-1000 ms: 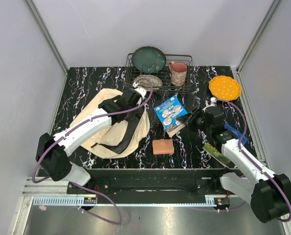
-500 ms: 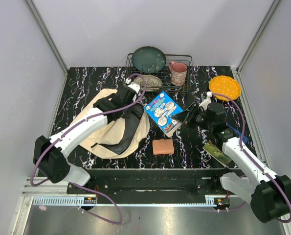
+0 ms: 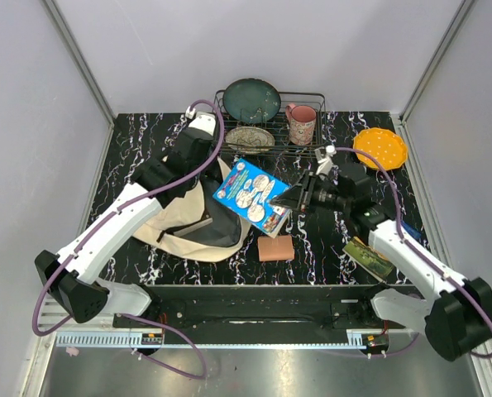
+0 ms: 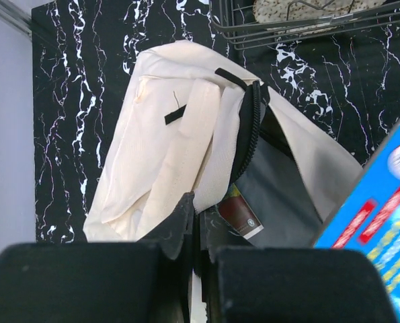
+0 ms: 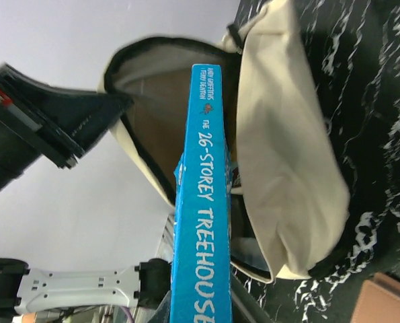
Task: Pack the student bag
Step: Place the book in the student bag, then pick up the book from the center of the board.
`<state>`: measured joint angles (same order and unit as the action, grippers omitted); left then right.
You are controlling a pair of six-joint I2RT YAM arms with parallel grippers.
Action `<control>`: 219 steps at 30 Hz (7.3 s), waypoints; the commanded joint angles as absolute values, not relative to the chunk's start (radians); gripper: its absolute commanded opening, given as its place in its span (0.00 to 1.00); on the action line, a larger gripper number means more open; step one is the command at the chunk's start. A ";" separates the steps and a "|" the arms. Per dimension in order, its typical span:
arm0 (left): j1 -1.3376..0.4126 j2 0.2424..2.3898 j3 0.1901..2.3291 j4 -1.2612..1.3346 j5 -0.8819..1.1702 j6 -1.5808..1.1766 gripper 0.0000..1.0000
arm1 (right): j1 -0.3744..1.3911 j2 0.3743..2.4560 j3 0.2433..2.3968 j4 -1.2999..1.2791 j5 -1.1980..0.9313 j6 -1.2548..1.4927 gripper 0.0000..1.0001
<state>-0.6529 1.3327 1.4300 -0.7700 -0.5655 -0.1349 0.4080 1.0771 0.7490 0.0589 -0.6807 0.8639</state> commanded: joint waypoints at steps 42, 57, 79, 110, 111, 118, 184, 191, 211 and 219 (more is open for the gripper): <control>-0.655 1.269 1.411 -0.612 -0.284 -0.285 0.00 | 0.848 1.997 1.291 0.433 -0.155 1.203 0.04; -0.652 1.244 1.391 -0.620 -0.314 -0.249 0.00 | 0.874 2.160 1.387 0.331 -0.187 1.088 0.39; -0.627 1.236 1.324 -0.620 -0.388 -0.242 0.00 | 0.871 1.784 1.155 0.089 -0.005 0.862 0.83; -0.851 1.729 1.566 -0.239 0.365 -0.292 0.99 | -0.225 0.854 0.696 -0.788 0.389 0.838 1.00; -0.853 1.739 1.578 -0.239 0.374 -0.287 0.99 | -0.236 0.856 0.704 -0.808 0.425 0.854 1.00; -0.856 1.776 1.566 -0.244 0.391 -0.288 0.99 | -0.350 0.955 0.715 -0.808 0.425 0.848 1.00; -0.857 2.243 1.631 -0.204 0.361 -0.669 0.95 | -0.359 1.379 0.486 -0.167 -0.543 0.641 0.72; -0.859 2.299 1.651 -0.134 0.512 -0.699 0.92 | -0.284 1.422 0.508 -0.166 -0.534 0.641 0.67; -0.862 2.266 1.644 -0.106 0.540 -0.681 0.84 | -0.239 1.399 0.494 0.035 -0.779 0.666 0.33; -0.862 2.261 1.646 -0.104 0.545 -0.680 0.83 | -0.239 1.410 0.485 0.083 -0.821 0.673 0.41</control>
